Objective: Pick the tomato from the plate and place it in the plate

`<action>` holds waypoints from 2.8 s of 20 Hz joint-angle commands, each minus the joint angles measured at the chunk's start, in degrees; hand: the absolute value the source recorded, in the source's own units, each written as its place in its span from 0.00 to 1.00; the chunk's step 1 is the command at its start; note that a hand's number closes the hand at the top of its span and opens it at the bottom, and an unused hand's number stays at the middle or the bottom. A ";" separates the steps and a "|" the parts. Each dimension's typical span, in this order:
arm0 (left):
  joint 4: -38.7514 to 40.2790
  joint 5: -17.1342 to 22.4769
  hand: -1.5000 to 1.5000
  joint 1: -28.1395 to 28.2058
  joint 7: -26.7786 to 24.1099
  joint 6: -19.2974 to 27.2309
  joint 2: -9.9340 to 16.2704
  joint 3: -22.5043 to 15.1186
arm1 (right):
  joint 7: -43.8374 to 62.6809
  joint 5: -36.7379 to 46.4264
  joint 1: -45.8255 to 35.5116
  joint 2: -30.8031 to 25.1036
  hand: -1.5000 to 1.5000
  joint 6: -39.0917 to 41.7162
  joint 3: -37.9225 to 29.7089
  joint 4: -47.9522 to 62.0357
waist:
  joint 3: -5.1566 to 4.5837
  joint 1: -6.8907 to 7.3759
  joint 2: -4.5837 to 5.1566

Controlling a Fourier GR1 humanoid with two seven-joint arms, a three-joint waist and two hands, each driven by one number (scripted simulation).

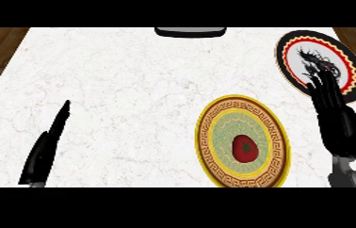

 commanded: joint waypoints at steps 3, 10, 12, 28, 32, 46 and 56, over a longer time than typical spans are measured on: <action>3.43 5.26 0.50 -0.85 5.20 -2.89 -6.80 -0.37 | 2.26 -0.55 -7.57 -6.59 1.00 5.41 -3.46 -0.09 | 0.86 0.03 -1.50; 1.42 14.77 0.50 -2.36 13.82 -6.36 -13.48 -0.36 | -3.25 13.70 -4.57 -9.97 0.00 -7.92 -6.58 4.47 | 0.95 -0.83 -1.47; 2.29 12.89 0.50 -3.70 14.81 -4.73 -15.61 -1.76 | -6.47 11.74 -3.24 -6.48 0.00 -8.18 -7.51 2.26 | 0.93 -0.86 -1.69; 1.18 11.88 0.50 -2.07 16.51 -7.12 -15.44 1.12 | 9.56 20.63 7.92 -25.67 0.00 12.69 -0.01 -15.45 | 0.76 -0.55 -1.89; 2.87 11.86 0.50 -1.85 14.57 -8.95 -15.96 1.90 | 20.38 25.95 5.57 -25.13 0.00 11.40 4.42 -21.39 | 0.78 -0.01 -1.68; 0.81 8.57 0.50 0.03 14.93 -10.34 -17.89 4.23 | 37.35 43.18 -0.26 -11.24 0.00 14.35 16.50 -20.35 | 0.89 0.10 -1.69; -0.60 7.95 0.50 -0.98 19.83 -13.01 -19.19 7.40 | 37.67 48.14 1.42 -2.33 0.00 17.81 17.81 -20.10 | 0.90 -0.08 -1.72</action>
